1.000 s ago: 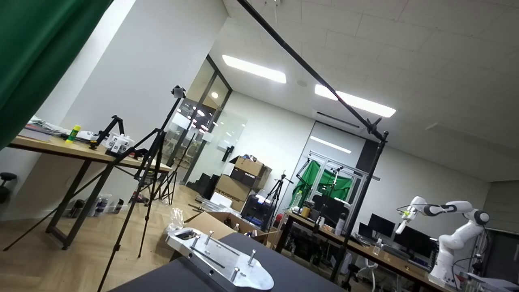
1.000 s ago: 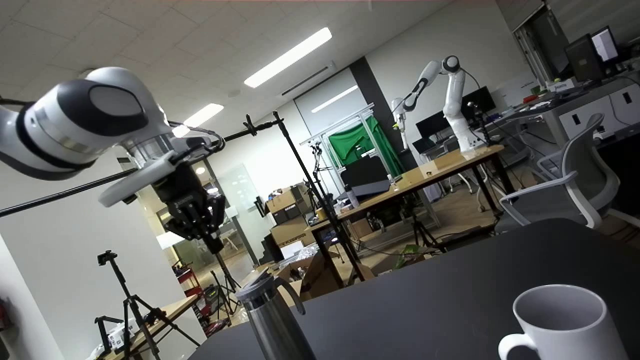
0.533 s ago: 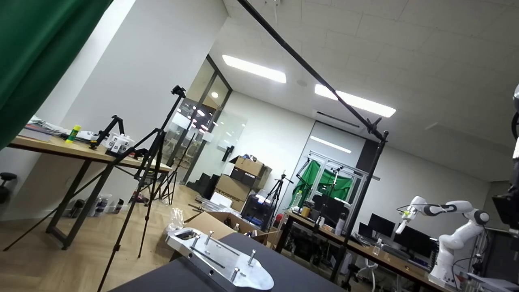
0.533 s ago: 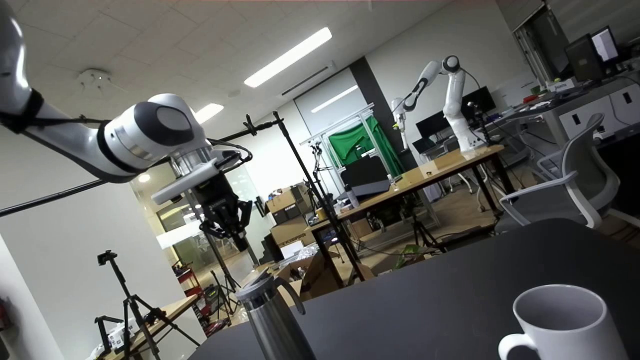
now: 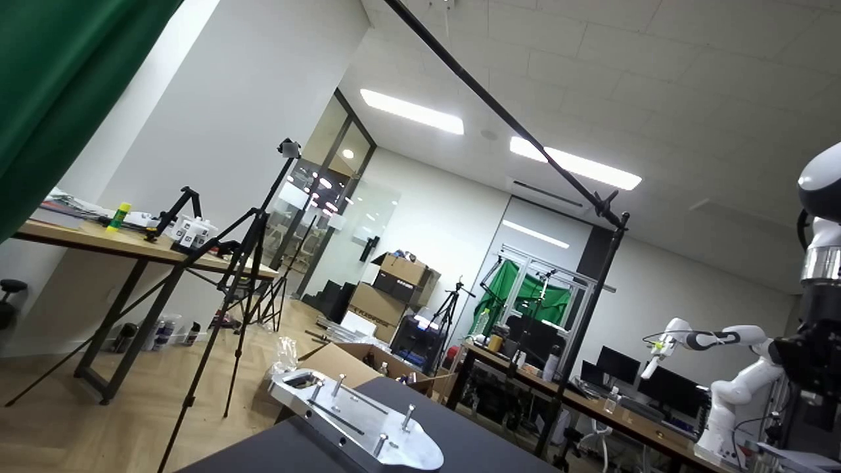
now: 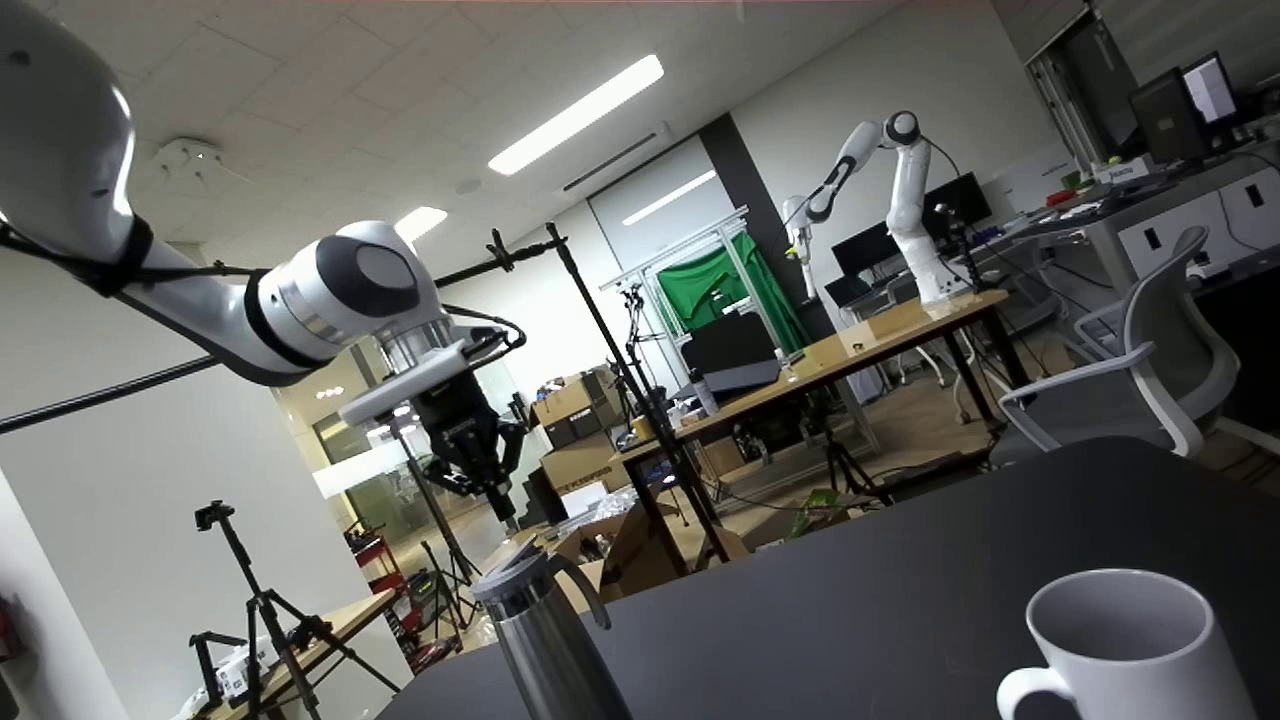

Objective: Press the top of the bottle to close

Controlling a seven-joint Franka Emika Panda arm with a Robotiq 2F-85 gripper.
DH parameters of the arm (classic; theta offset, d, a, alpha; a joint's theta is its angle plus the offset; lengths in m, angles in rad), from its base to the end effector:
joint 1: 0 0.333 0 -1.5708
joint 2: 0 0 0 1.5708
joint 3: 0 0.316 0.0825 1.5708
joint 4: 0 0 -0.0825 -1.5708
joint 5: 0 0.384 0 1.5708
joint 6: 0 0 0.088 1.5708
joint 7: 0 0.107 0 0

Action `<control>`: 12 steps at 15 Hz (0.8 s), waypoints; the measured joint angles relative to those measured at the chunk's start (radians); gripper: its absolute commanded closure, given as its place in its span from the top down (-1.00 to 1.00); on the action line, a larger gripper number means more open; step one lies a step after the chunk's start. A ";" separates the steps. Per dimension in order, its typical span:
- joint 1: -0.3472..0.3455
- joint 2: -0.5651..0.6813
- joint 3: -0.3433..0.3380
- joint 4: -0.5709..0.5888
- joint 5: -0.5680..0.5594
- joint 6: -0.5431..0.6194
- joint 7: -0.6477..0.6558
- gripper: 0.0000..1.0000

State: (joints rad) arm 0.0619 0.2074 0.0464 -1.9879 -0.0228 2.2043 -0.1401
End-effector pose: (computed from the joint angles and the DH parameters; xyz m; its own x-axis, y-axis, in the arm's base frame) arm 0.5912 0.0626 0.3616 0.9662 0.2579 0.0079 0.2578 -0.9662 0.0101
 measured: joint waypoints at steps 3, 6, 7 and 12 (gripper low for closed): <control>0.000 0.012 0.000 0.000 -0.007 -0.003 -0.008 -1.00; 0.000 0.021 -0.003 0.000 -0.036 0.001 -0.008 -1.00; -0.001 0.023 -0.003 -0.001 -0.039 0.003 -0.008 -1.00; -0.004 0.041 -0.004 -0.007 -0.040 0.005 -0.008 -1.00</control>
State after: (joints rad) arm 0.0575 0.2485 0.0427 -1.9949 -0.0624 2.2092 -0.1476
